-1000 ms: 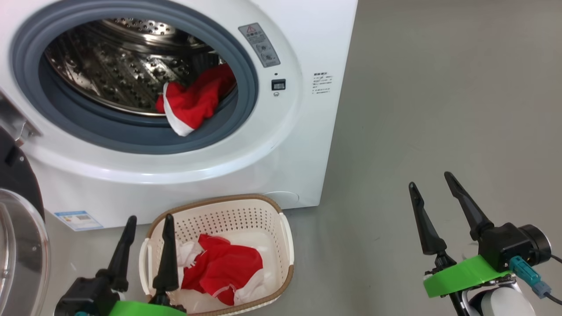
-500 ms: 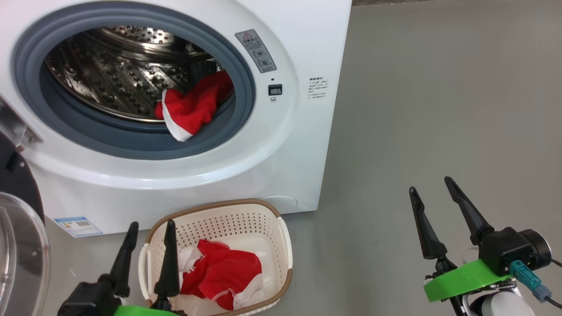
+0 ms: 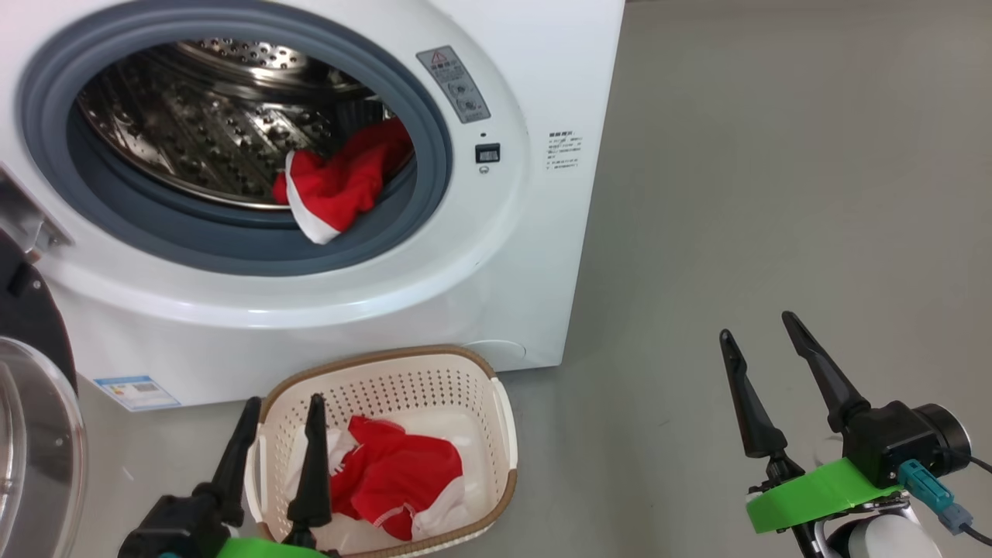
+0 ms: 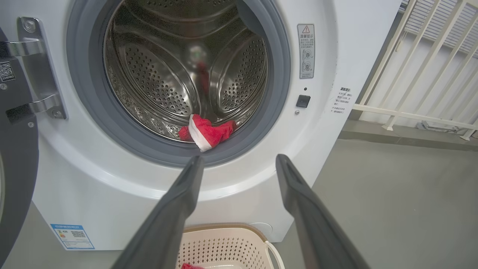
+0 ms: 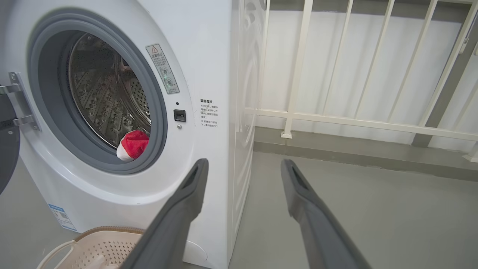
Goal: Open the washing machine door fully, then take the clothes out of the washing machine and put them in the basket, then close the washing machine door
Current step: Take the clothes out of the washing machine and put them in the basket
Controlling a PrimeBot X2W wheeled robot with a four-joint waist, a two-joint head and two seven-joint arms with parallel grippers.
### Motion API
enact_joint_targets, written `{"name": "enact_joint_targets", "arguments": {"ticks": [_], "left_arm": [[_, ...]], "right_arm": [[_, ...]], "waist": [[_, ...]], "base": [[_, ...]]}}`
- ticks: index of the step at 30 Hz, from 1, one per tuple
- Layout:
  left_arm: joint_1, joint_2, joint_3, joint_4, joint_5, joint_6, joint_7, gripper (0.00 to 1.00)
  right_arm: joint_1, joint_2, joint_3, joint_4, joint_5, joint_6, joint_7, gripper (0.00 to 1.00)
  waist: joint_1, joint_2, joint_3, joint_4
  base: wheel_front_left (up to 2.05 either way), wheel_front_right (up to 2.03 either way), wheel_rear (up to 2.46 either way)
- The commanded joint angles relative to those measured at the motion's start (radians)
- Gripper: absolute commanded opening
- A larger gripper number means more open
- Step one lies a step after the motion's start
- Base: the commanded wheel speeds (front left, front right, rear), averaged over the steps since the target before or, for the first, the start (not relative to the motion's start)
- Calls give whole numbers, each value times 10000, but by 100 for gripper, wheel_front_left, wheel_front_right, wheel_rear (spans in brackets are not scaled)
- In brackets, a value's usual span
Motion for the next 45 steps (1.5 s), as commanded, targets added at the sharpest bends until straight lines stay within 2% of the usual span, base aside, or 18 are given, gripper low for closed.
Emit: {"name": "enact_joint_targets", "arguments": {"ticks": [1,11,21,45], "left_arm": [[-383,130,258,-180,36,52,-40,100],[-1605,153,82,380,23,-11,-51,100],[-3822,375,152,1181,191,-70,-69,100],[-9199,997,360,4512,164,-420,75,100]], "right_arm": [[-71,-29,241,-304,16,35,-63,100],[-408,-29,215,-555,-93,35,-63,100],[-1002,-29,338,-791,-198,35,-63,100],[-2212,-29,703,-1027,-155,35,-63,100]], "waist": [[0,0,126,30],[0,0,1119,193],[0,0,2496,257],[0,0,4666,-99]], "base": [[0,0,0],[0,0,0],[0,0,0],[0,0,0]]}}
